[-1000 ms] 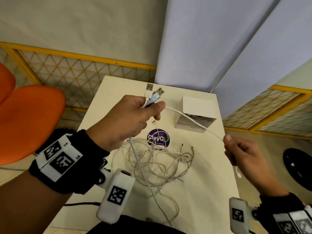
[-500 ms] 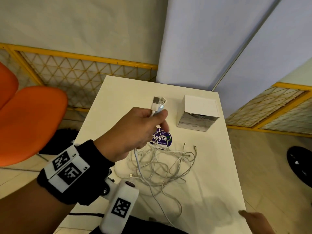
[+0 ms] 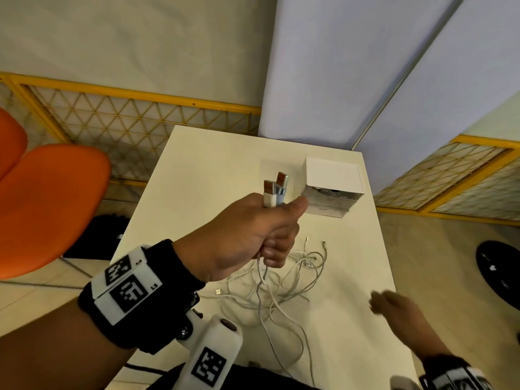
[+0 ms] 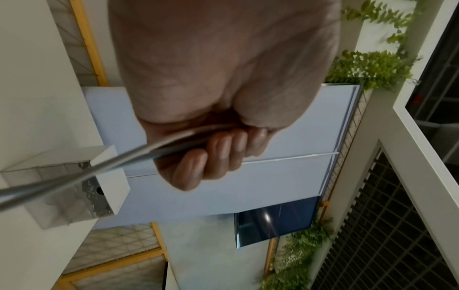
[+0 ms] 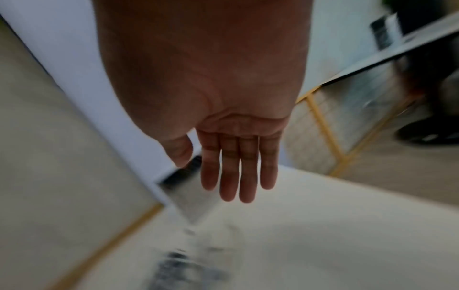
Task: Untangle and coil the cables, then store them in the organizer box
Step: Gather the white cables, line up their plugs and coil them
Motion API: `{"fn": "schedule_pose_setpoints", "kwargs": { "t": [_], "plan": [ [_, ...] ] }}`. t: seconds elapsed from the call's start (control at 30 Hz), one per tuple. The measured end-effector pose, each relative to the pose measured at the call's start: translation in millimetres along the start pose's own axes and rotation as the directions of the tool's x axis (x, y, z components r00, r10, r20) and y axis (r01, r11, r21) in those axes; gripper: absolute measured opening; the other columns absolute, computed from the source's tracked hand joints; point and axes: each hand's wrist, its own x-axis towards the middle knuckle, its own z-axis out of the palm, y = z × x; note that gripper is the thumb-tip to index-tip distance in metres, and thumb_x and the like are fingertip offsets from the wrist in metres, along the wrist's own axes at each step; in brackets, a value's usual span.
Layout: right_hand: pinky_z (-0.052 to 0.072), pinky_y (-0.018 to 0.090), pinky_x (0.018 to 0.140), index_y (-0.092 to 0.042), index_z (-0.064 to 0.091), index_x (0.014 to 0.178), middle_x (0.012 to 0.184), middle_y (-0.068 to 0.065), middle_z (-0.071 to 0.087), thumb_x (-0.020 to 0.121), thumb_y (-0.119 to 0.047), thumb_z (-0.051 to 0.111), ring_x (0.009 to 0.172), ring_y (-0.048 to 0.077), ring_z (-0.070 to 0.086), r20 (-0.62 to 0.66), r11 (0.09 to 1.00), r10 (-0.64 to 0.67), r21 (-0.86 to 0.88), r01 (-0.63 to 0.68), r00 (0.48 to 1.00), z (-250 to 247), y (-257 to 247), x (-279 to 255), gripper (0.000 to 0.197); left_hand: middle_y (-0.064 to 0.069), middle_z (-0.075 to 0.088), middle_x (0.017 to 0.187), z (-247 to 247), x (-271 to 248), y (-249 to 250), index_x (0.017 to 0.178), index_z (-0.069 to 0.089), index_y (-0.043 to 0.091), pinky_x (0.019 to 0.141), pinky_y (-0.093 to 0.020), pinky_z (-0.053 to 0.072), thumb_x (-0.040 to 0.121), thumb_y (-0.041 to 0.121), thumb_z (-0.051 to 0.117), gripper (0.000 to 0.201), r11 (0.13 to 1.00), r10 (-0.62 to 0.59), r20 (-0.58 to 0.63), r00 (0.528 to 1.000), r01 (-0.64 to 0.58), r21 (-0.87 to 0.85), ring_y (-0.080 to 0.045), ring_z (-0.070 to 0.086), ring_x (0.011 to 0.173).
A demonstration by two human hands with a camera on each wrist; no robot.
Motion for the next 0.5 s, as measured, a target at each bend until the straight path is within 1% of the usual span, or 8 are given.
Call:
{"fn": "schedule_pose_setpoints", "kwargs": {
  "t": [0.03, 0.1, 0.2, 0.27, 0.3, 0.33, 0.4, 0.5],
  "plan": [
    [0.049, 0.032, 0.085, -0.015, 0.073, 0.081, 0.083, -0.007, 0.076, 0.076, -0.08, 0.046, 0.097, 0.02, 0.069, 0.046, 0.997, 0.029, 0.072, -0.032, 0.999, 1, -35, 10, 0.071, -0.004, 0.024, 0.053, 3, 1, -1, 0.054, 0.032, 0.013, 0.054, -0.029, 0.028, 0.096, 0.038, 0.049, 0.051, 1.0, 0.017, -0.006, 1.0, -0.017, 0.017, -0.018, 0.023, 0.049],
    [0.044, 0.034, 0.101, -0.017, 0.074, 0.099, 0.105, -0.004, 0.075, 0.091, -0.06, 0.053, 0.113, 0.015, 0.064, 0.164, 0.947, -0.166, 0.303, 0.111, 0.972, 8, -87, 15, 0.049, -0.003, 0.028, 0.053, 7, 4, -2, 0.058, 0.041, 0.01, 0.055, -0.03, 0.032, 0.097, 0.036, 0.047, 0.047, 0.999, 0.053, -0.006, 0.999, -0.053, 0.01, -0.017, 0.028, 0.049],
    [0.037, 0.036, 0.113, -0.019, 0.062, 0.127, 0.131, -0.001, 0.064, 0.086, -0.061, 0.06, 0.13, 0.017, 0.053, 0.412, 0.838, -0.483, 0.473, 0.271, 0.773, 14, -150, -6, 0.058, 0.0, 0.033, 0.053, 10, 4, -1, 0.072, 0.055, 0.01, 0.057, -0.031, 0.035, 0.099, 0.03, 0.043, 0.035, 0.991, 0.111, 0.001, 0.994, -0.111, -0.069, -0.014, 0.033, 0.049],
    [0.041, 0.032, 0.109, -0.013, 0.061, 0.123, 0.126, 0.002, 0.067, 0.087, -0.042, 0.07, 0.127, 0.02, 0.056, 0.534, 0.824, -0.532, 0.504, 0.259, 0.657, 33, -179, -18, 0.047, 0.0, 0.039, 0.055, 11, 4, 0, 0.083, 0.062, 0.009, 0.061, -0.033, 0.036, 0.1, 0.029, 0.042, 0.034, 0.984, 0.162, -0.028, 0.986, -0.163, -0.065, -0.015, 0.038, 0.053],
    [0.047, 0.033, 0.101, -0.008, 0.065, 0.109, 0.109, 0.007, 0.072, 0.089, -0.032, 0.071, 0.112, 0.023, 0.064, 0.566, 0.831, -0.535, 0.488, 0.268, 0.627, 43, -186, -23, 0.032, 0.0, 0.043, 0.057, 11, 4, 1, 0.086, 0.065, 0.009, 0.064, -0.035, 0.036, 0.1, 0.031, 0.041, 0.035, 0.982, 0.184, -0.053, 0.982, -0.186, -0.04, -0.016, 0.041, 0.057],
    [0.052, 0.034, 0.086, -0.004, 0.066, 0.088, 0.084, 0.01, 0.071, 0.09, -0.027, 0.069, 0.087, 0.026, 0.069, 0.572, 0.838, -0.523, 0.479, 0.26, 0.631, 53, -191, -24, 0.023, -0.001, 0.047, 0.058, 10, 4, 2, 0.087, 0.068, 0.01, 0.067, -0.037, 0.037, 0.1, 0.033, 0.041, 0.038, 0.979, 0.204, -0.08, 0.976, -0.206, -0.01, -0.017, 0.043, 0.06],
    [0.046, 0.032, 0.059, -0.002, 0.049, 0.058, 0.05, 0.01, 0.05, 0.091, -0.027, 0.068, 0.047, 0.024, 0.051, 0.542, 0.865, -0.47, 0.438, 0.243, 0.697, 69, -186, -21, 0.046, -0.001, 0.054, 0.061, 6, 2, 7, 0.078, 0.072, 0.013, 0.072, -0.039, 0.037, 0.099, 0.038, 0.039, 0.046, 0.97, 0.243, -0.131, 0.961, -0.243, 0.013, -0.018, 0.047, 0.065],
    [0.025, 0.034, 0.049, -0.008, 0.038, 0.051, 0.044, 0.006, 0.035, 0.086, -0.028, 0.071, 0.038, 0.019, 0.031, 0.567, 0.942, -0.284, 0.313, 0.116, 0.774, 74, -142, -8, 0.052, -0.002, 0.059, 0.063, -7, -2, 19, 0.055, 0.061, 0.016, 0.076, -0.037, 0.04, 0.1, 0.043, 0.032, 0.06, 0.95, 0.295, -0.161, 0.942, -0.307, -0.052, -0.019, 0.052, 0.07]
  ]
}}
